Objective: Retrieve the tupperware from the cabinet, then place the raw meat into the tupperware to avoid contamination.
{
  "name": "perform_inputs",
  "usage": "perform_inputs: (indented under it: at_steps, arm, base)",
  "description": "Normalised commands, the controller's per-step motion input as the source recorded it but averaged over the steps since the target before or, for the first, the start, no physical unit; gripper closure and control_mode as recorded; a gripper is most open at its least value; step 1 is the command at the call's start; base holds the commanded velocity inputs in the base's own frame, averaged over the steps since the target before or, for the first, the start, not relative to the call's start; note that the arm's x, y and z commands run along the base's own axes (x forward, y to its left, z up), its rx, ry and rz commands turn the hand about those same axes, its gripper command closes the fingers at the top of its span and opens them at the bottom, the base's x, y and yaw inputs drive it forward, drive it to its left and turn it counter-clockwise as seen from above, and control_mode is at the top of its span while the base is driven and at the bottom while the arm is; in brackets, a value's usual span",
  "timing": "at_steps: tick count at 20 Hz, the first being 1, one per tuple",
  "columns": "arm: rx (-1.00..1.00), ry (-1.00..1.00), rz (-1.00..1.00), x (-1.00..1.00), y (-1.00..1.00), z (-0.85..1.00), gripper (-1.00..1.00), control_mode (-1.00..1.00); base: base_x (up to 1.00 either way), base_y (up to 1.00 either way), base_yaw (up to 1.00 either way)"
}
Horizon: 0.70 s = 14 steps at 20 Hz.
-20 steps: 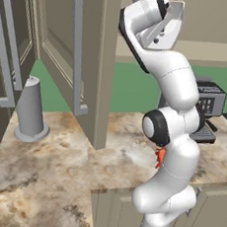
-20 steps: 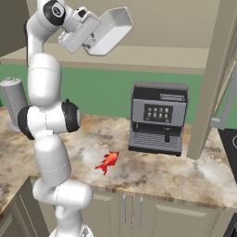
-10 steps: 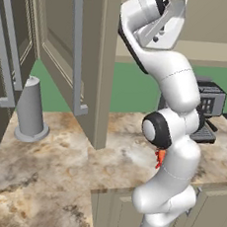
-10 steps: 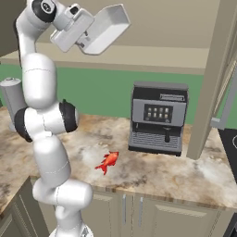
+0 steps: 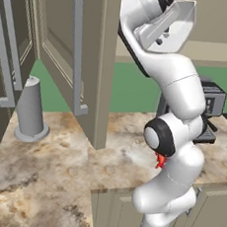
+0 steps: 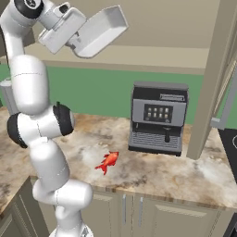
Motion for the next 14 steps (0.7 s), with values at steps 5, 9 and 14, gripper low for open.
perform_inputs:
  at_steps: [5, 9, 14]
  arm:
    - [0.0, 0.0, -0.04, -0.8, 0.07, 0.0, 1.0, -1.0]
    - [0.0, 0.0, -0.02, -0.93, 0.0, -0.05, 1.0, -1.0]
    - [-0.01, 0.01, 0.0, -1.0, 0.0, -0.34, 1.0, -1.0]
  base:
    - [0.0, 0.0, 0.0]
    - [0.0, 0.0, 0.0]
    - [0.0, 0.0, 0.0]
